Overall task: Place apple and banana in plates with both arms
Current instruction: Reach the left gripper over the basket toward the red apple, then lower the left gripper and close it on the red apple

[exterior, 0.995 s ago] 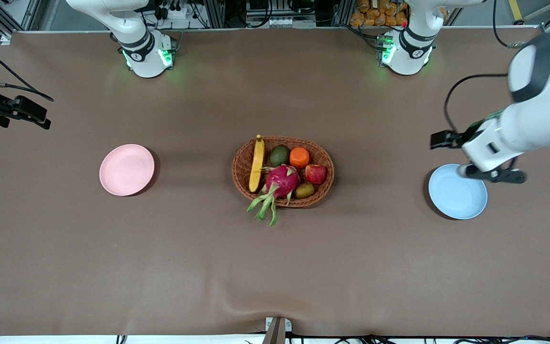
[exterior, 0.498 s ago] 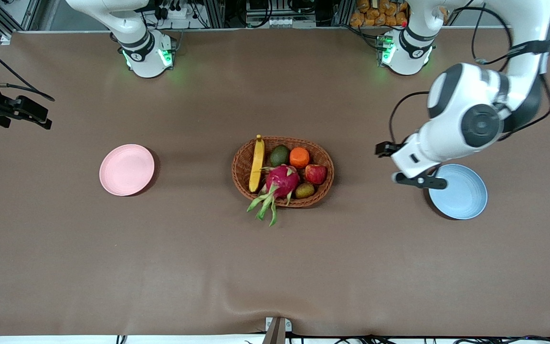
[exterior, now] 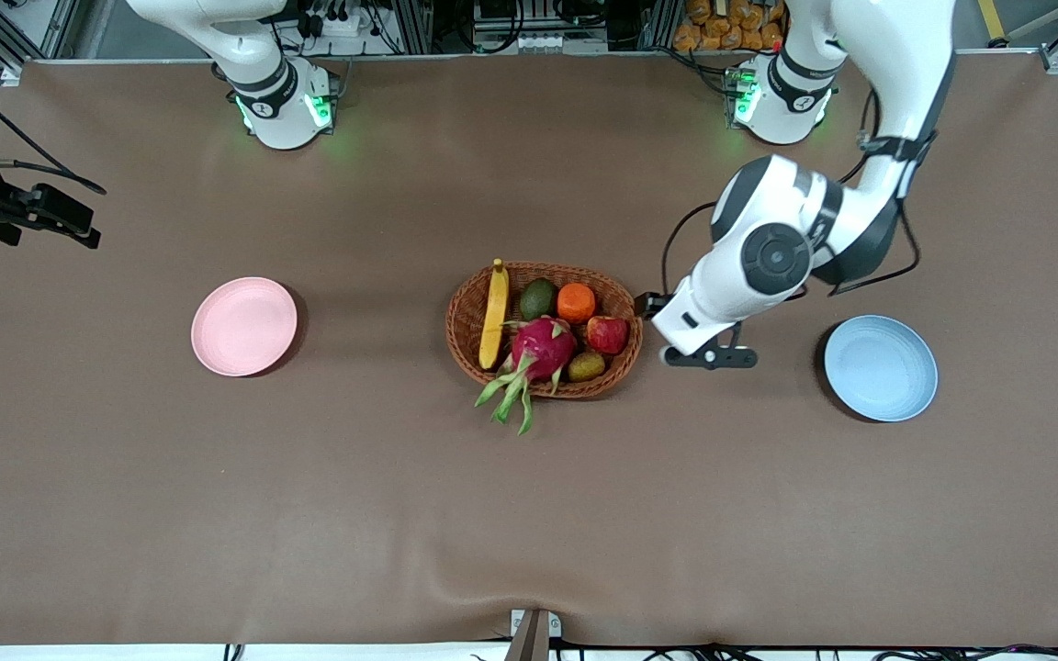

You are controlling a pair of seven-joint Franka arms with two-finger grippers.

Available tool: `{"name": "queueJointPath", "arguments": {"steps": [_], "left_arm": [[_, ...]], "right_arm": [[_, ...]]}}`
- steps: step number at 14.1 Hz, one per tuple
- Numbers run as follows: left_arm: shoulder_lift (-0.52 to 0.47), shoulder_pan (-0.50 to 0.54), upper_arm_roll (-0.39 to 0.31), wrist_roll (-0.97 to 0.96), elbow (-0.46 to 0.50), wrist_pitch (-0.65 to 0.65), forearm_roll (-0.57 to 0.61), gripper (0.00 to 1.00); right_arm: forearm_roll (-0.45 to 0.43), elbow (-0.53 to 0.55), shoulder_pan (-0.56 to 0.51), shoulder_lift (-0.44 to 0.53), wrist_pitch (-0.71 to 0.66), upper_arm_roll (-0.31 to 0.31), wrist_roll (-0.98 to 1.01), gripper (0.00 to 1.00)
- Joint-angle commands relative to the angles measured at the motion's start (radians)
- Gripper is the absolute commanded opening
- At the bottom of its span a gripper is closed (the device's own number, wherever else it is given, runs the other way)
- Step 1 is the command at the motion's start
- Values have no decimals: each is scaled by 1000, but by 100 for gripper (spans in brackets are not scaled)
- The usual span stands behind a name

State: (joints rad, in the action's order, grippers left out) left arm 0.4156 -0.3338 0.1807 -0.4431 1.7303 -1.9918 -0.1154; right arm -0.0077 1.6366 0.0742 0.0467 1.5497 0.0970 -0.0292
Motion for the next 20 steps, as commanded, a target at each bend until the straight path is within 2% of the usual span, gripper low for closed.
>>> {"name": "queueJointPath", "arguments": {"steps": [1,6,20], "left_arm": [[87,-43,-6,-96,-107,8,-15,100],[221,-120,-15,-215,-233,-1,-6,100],[291,-160,-17,-217,-216,-42,49,100]], "right_arm": [[-15,14,-2,19,6,-5,8,100],[-12,14,-4,19,4,-5,8,100],[-11,5,-5,18,-19,-5,9,100]]}}
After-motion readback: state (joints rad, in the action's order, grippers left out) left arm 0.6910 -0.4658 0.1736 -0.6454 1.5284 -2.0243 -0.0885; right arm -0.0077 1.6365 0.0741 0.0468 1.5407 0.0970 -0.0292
